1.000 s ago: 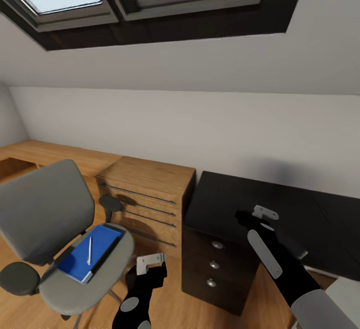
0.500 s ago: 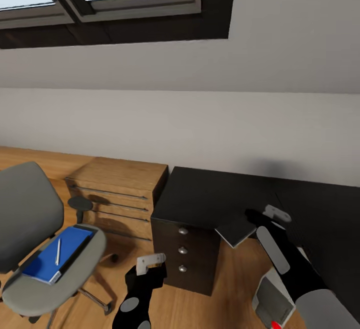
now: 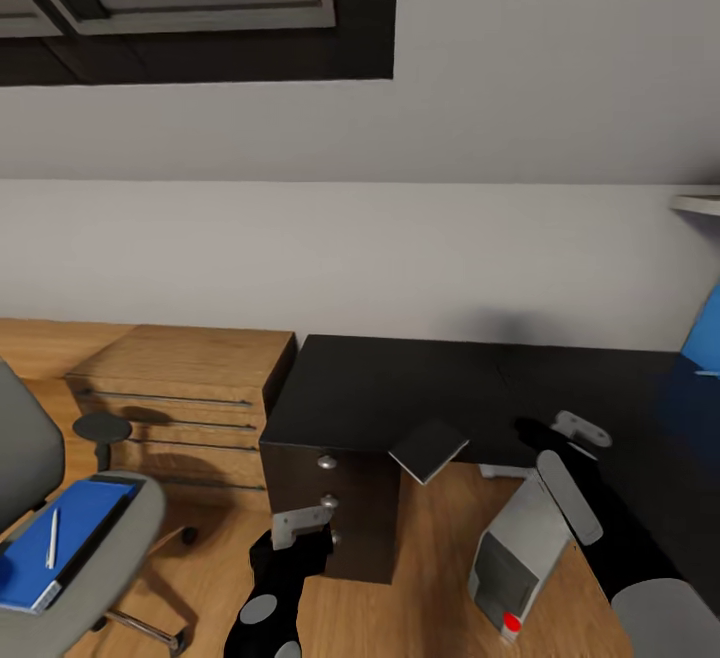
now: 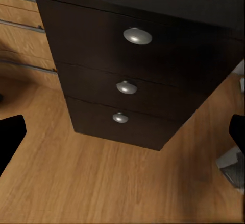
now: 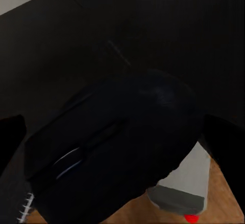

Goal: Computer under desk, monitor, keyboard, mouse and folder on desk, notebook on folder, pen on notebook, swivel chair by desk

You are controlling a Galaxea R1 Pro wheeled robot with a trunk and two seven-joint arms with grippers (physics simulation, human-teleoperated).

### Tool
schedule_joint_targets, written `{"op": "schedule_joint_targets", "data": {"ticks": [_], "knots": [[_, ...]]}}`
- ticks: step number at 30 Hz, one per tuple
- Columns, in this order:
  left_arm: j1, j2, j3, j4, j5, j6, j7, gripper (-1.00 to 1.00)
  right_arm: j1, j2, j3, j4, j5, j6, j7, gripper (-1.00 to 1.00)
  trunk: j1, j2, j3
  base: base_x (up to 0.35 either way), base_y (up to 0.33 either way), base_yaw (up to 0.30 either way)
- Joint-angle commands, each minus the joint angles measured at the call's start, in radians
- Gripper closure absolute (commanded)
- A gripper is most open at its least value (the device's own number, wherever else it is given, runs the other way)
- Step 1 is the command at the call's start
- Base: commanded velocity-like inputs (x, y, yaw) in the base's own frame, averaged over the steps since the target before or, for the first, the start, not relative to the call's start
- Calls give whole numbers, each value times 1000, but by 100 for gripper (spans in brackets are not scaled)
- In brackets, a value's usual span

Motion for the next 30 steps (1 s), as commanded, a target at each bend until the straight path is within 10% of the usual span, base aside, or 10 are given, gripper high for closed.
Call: {"op": "schedule_joint_targets", "data": {"ticks": [1,6,16,30], "knots": [[-1,0,-2,-3,5,3,7,-100,-1,-10,-3,0,-9,1,-4,100,0,-1,-1,0,0,-274],[0,0,-10,-18,4,1,8,-100,-2,-68,-65,45,-9,3,1,100,0,-1,-1,0,0,-274],[72,32,-128,-141,1,-18,15,-100,-5,-92,-86,155,-3,-8,6,100,0,-1,-1,0,0,-286],[79,36,-135,-146,2,-23,15,-100,-7,-114,-85,171,-1,-24,10,100,0,-1,-1,0,0,-292]]}}
